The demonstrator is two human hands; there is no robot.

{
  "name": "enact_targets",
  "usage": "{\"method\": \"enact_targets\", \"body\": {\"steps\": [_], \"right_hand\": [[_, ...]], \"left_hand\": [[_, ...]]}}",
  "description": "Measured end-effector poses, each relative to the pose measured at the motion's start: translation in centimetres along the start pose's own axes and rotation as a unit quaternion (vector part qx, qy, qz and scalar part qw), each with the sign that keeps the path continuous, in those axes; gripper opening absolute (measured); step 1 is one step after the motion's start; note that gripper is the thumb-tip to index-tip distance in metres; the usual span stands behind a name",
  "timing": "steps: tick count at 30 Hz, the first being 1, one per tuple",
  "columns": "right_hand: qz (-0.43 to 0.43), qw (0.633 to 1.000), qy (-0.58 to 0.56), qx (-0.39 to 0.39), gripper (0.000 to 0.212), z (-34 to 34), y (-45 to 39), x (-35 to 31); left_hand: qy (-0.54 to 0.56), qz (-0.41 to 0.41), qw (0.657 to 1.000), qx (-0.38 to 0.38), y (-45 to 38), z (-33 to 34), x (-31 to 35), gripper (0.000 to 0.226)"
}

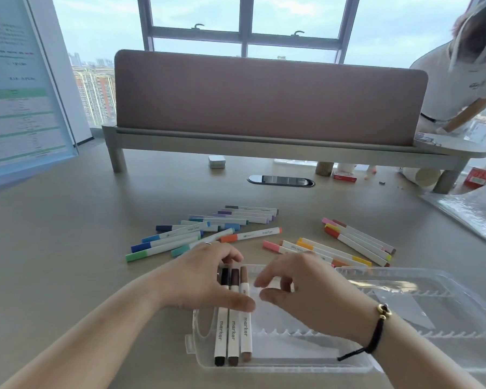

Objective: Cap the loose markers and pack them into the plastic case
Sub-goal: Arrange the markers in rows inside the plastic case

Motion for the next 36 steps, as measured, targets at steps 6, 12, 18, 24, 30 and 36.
{"method": "enact_targets", "body": {"steps": [6, 12, 18, 24, 30, 36], "right_hand": [[-0.094, 0.994, 0.03, -0.05, 0.034, -0.3, 0.7, -1.3], [-0.137, 0.988, 0.054, -0.053, 0.045, 0.7, 0.3, -1.9], [-0.151, 0.984, 0.079, -0.055, 0.045, 1.4, 0.0, -2.6], [-0.136, 0.988, 0.043, -0.059, 0.046, 1.6, -0.3, -2.2], [-0.122, 0.991, -0.027, -0.049, 0.043, 1.8, -0.4, -1.1], [-0.073, 0.994, -0.075, -0.019, 0.032, 0.8, -0.2, 1.1]], "left_hand": [[-0.001, -0.013, 1.0, 0.002, 0.0, -0.1, -0.3, 0.074], [0.007, -0.015, 1.0, 0.004, -0.2, -0.1, -0.5, 0.07], [-0.016, -0.013, 1.0, 0.005, -0.1, 0.0, -0.2, 0.068], [-0.021, -0.016, 1.0, 0.011, -0.2, 0.0, -0.4, 0.069], [-0.008, -0.023, 0.999, 0.033, -0.4, -0.4, -0.7, 0.075], [0.006, -0.026, 0.997, 0.068, -0.2, -0.6, -0.1, 0.064]]}}
Point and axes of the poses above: each hand's wrist, its own y-axis away from the middle knuckle, its own z-axis out of the palm, x = y × z, the point moved 10 cm from there along -y, towards the middle knuckle, and after that the axes turned 11 degrees about -z, right-handed, at the moved point
